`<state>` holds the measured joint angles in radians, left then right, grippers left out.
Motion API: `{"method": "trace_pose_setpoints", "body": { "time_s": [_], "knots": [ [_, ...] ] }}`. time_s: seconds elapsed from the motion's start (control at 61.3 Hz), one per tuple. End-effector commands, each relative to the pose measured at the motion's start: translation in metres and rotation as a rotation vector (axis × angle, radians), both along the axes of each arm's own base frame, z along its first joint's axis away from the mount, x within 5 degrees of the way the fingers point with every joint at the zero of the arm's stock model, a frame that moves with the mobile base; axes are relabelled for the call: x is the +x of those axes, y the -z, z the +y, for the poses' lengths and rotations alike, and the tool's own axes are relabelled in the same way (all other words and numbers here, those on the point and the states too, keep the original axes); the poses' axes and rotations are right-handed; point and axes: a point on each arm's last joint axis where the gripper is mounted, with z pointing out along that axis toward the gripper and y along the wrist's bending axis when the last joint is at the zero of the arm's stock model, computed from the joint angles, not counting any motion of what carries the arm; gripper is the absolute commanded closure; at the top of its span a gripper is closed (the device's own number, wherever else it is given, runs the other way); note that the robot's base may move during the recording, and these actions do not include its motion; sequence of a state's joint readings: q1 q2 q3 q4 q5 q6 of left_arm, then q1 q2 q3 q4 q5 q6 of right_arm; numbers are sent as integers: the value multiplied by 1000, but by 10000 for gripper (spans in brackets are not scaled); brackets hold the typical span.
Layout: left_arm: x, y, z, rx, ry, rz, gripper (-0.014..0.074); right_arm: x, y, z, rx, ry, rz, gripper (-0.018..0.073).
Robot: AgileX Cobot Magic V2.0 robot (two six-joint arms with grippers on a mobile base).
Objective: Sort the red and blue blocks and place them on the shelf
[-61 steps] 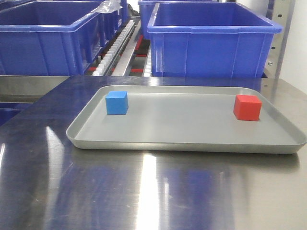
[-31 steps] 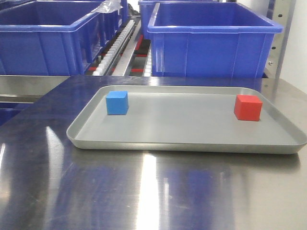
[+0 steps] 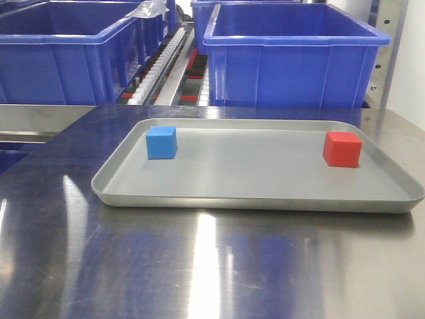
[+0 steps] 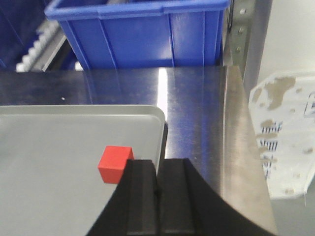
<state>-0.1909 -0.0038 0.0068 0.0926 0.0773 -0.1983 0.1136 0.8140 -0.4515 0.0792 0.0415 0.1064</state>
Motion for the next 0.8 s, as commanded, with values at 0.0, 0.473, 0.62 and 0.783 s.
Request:
{"method": "trace_pose_setpoints", "body": {
  "time_s": [0.0,0.473,0.62,0.783],
  "knots": [
    [-1,2,0,-25,4,-72,458,26,-17,2,2,5,-13,491],
    [-1,2,0,-25,4,-72,458,82,-4,10,-18,-7,226,491],
    [-1,2,0,-25,4,-72,458,81,-1,10,-23,-11,274,417],
    [-1,2,0,-25,4,-72,458,79,-4,11,-33,-24,390,43]
  ]
}}
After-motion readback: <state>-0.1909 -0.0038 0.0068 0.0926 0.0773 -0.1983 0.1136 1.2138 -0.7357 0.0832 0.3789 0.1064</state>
